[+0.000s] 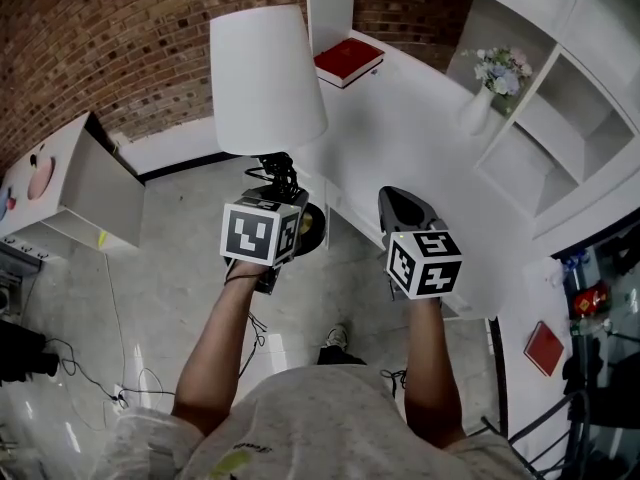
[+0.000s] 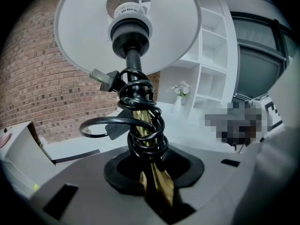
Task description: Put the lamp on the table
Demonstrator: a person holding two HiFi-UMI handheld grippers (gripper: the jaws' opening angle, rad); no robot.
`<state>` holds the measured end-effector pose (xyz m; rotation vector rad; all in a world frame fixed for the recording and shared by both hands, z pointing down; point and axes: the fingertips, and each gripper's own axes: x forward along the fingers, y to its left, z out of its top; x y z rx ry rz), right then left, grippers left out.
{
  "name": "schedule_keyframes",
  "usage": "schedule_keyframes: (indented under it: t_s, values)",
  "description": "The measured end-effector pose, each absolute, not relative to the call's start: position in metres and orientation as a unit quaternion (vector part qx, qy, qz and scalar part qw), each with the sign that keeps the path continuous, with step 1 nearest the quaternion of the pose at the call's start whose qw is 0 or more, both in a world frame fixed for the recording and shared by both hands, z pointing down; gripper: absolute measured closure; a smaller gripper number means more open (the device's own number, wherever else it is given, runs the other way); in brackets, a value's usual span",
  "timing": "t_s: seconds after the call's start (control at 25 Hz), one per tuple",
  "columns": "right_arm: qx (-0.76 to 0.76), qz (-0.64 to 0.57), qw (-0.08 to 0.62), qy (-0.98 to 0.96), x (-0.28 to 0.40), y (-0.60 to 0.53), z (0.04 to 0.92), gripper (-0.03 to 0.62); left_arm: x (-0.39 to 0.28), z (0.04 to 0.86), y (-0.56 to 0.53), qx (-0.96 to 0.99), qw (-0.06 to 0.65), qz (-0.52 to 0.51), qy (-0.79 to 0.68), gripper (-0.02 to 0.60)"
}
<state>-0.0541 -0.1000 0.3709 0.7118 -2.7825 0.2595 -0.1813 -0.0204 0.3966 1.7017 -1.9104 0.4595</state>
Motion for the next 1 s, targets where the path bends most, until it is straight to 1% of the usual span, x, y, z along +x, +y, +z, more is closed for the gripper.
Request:
schedule_keyframes:
  t_s: [0.6, 1.0]
  values:
    - [0.231, 0.100, 0.127, -0.959, -0.065, -0.177, 0.379, 0.591, -0.187, 0.403, -0.096, 0.623, 0.272, 0.176, -0.712, 0.476]
    - [0.242, 0.103, 0.130, -0.956, -0.058, -0.214, 0.389, 0.591, -0.178, 0.408, -0.141, 0.639, 0.267, 0.177, -0.699, 0.477]
